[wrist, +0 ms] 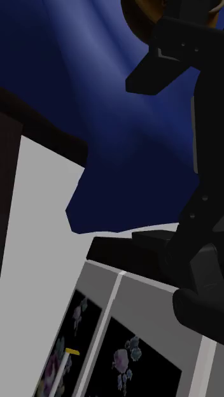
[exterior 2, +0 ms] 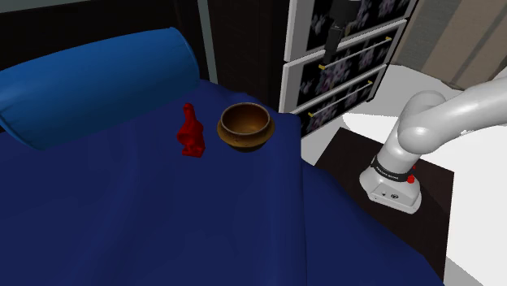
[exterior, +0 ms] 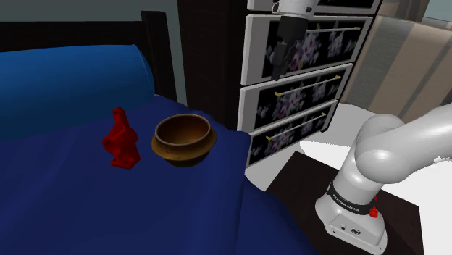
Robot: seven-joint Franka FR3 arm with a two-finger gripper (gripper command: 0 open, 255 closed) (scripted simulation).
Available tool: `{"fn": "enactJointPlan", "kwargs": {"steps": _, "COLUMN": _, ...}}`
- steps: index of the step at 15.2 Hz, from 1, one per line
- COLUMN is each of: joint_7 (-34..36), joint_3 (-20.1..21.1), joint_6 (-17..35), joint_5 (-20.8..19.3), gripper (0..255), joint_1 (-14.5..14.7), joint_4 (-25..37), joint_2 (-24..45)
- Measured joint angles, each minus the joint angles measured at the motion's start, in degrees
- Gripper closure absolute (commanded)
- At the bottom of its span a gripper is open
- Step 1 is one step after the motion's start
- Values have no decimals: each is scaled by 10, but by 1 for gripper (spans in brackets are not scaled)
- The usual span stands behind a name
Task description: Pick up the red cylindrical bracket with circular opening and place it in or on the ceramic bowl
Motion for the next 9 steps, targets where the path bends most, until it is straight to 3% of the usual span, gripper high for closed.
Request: {"fn": "enactJointPlan", "kwargs": {"steps": 9, "joint_7": 84, "joint_3": 78, "joint_6": 75, "joint_5": 52, "gripper": 0, "joint_1": 25, "joint_4": 5, "joint_2": 51}}
